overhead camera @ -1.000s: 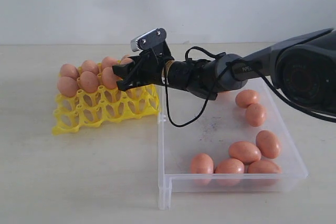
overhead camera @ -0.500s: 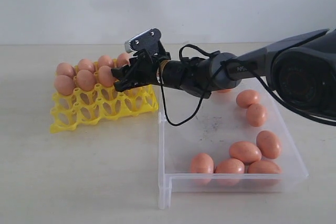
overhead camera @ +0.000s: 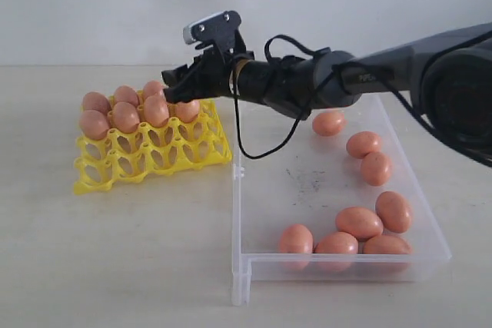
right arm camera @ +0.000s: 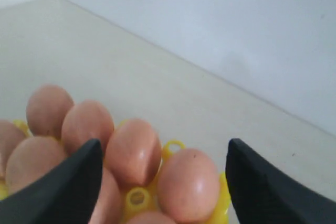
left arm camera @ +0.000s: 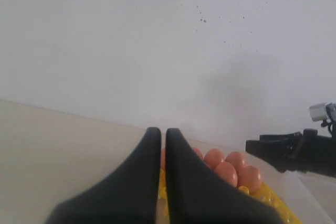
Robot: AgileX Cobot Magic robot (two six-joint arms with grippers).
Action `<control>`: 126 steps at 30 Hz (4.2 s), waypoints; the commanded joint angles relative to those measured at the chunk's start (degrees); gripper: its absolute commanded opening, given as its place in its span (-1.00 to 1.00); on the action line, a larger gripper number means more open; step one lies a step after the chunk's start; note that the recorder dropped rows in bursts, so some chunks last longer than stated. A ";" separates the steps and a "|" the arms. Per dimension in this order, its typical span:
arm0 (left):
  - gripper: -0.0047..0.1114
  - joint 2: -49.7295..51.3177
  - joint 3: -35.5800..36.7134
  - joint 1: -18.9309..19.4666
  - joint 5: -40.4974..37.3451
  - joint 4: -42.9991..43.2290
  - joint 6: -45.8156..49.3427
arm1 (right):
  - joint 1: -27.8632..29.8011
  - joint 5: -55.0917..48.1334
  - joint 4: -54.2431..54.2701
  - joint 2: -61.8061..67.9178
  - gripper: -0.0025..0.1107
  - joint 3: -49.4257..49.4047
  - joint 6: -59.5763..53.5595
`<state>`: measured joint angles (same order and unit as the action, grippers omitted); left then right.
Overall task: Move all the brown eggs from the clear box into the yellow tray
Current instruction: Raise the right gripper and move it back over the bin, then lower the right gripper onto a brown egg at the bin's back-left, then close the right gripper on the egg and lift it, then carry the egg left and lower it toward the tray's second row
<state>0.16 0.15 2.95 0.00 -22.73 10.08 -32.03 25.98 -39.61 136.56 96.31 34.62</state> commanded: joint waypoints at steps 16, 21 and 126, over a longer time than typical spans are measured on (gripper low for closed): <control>-0.85 -0.16 -0.15 -0.24 0.00 -0.19 0.52 | 1.58 -69.13 3.33 -21.90 -0.96 0.40 -20.22; -0.85 -0.16 -0.15 -0.24 0.00 -0.19 0.52 | 6.36 -79.99 24.41 -21.75 -0.96 0.40 -43.77; -0.85 -0.16 -0.15 -0.24 0.00 -0.19 0.52 | -8.14 -38.39 139.56 -10.18 -0.96 -3.62 -141.74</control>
<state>0.16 0.15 2.95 0.00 -22.73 10.08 -40.00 -17.97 99.35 128.09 92.34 -109.72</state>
